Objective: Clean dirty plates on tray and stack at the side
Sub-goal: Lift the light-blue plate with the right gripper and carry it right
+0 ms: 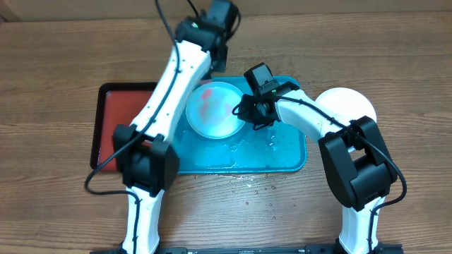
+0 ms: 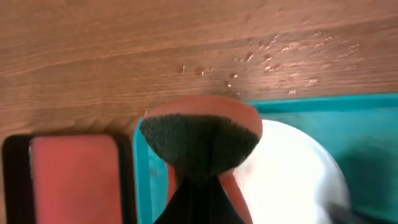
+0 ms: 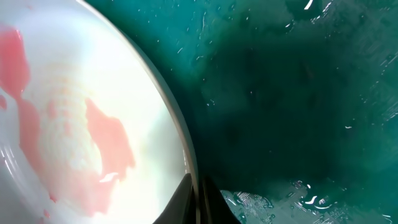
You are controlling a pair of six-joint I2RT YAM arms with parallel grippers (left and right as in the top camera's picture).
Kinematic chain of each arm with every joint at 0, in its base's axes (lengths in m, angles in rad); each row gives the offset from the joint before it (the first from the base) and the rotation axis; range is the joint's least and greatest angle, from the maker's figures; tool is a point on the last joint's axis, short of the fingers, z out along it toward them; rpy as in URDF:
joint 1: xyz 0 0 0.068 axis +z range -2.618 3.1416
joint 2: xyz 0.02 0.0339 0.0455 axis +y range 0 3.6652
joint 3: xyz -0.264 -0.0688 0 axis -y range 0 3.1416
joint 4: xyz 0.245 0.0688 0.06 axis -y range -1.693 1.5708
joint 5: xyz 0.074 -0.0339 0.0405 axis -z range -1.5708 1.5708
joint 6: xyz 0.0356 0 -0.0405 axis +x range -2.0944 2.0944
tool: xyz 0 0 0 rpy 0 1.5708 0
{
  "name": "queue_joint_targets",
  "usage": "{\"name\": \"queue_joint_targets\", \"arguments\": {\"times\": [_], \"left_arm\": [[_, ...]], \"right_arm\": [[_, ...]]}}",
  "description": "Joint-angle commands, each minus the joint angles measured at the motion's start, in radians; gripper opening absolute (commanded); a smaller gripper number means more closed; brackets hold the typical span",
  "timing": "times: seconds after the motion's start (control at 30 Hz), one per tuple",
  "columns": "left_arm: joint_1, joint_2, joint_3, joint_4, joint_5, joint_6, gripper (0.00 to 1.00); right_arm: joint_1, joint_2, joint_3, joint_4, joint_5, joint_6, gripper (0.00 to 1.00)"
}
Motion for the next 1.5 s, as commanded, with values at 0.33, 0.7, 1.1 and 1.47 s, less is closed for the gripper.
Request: {"name": "queue_joint_targets", "arguments": {"times": [0.33, 0.7, 1.1, 1.47], "left_arm": [[0.133, -0.159, 0.116, -0.235, 0.312, 0.032, 0.04], [0.147, -0.158, 0.114, -0.237, 0.326, 0.032, 0.04], [0.147, -0.158, 0.114, -0.253, 0.325, 0.033, 0.04], [0.147, -0.158, 0.114, -0.253, 0.325, 0.033, 0.04]], "right_arm": [[0.011, -0.196, 0.072, -0.234, 0.117, -0.161, 0.04], [0.175, -0.445, 0.072, -0.42, 0.75, -0.153, 0.04], [0.43, -0.454, 0.072, -0.538, 1.395, 0.063, 0.04], [0.474, -0.454, 0.072, -0.533, 1.678, 0.063, 0.04]]}}
